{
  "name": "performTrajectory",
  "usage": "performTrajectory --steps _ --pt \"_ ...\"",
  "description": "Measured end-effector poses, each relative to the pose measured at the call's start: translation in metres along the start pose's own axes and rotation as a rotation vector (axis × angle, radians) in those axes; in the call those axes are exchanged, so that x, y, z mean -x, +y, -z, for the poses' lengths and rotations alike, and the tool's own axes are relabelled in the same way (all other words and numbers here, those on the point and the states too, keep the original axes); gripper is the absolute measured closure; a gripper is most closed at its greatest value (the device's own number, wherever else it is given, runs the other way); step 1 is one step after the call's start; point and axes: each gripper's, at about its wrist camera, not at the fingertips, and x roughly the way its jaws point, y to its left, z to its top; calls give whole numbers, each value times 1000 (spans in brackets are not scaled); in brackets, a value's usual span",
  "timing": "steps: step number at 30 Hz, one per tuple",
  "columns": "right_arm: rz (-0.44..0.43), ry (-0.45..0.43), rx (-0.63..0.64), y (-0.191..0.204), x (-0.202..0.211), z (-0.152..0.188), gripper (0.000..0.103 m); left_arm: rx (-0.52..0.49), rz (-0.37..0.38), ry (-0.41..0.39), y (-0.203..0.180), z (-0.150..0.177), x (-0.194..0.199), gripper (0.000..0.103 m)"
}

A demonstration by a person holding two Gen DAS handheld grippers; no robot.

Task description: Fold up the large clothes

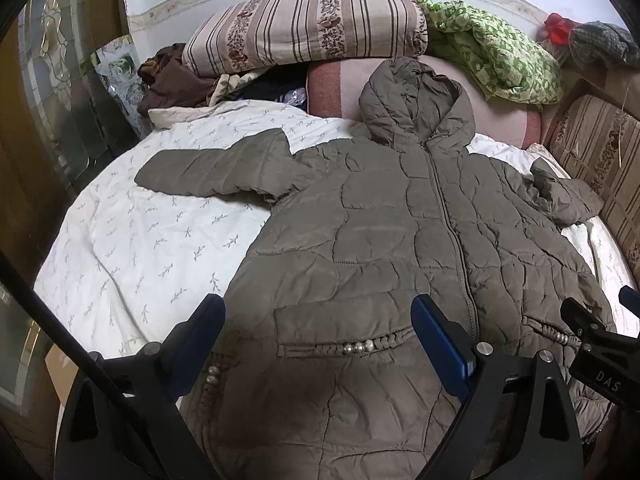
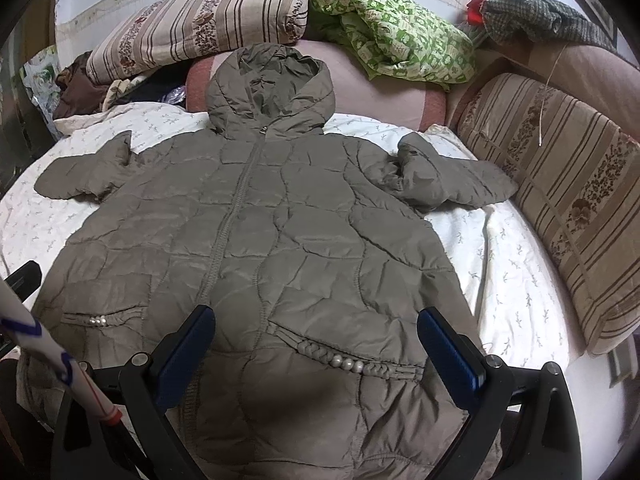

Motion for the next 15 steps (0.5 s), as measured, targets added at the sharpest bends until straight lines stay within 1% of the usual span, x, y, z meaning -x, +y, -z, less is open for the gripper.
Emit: performTrajectory --steps 5,9,15 --pt "27 14 0 -2 -3 0 0 17 9 29 4 2 -7 9" --pt "38 25 3 -3 -7 1 0 10 -9 26 5 4 -8 9" --pt "46 36 9 -3 -12 4 0 47 -30 28 23 1 -10 9"
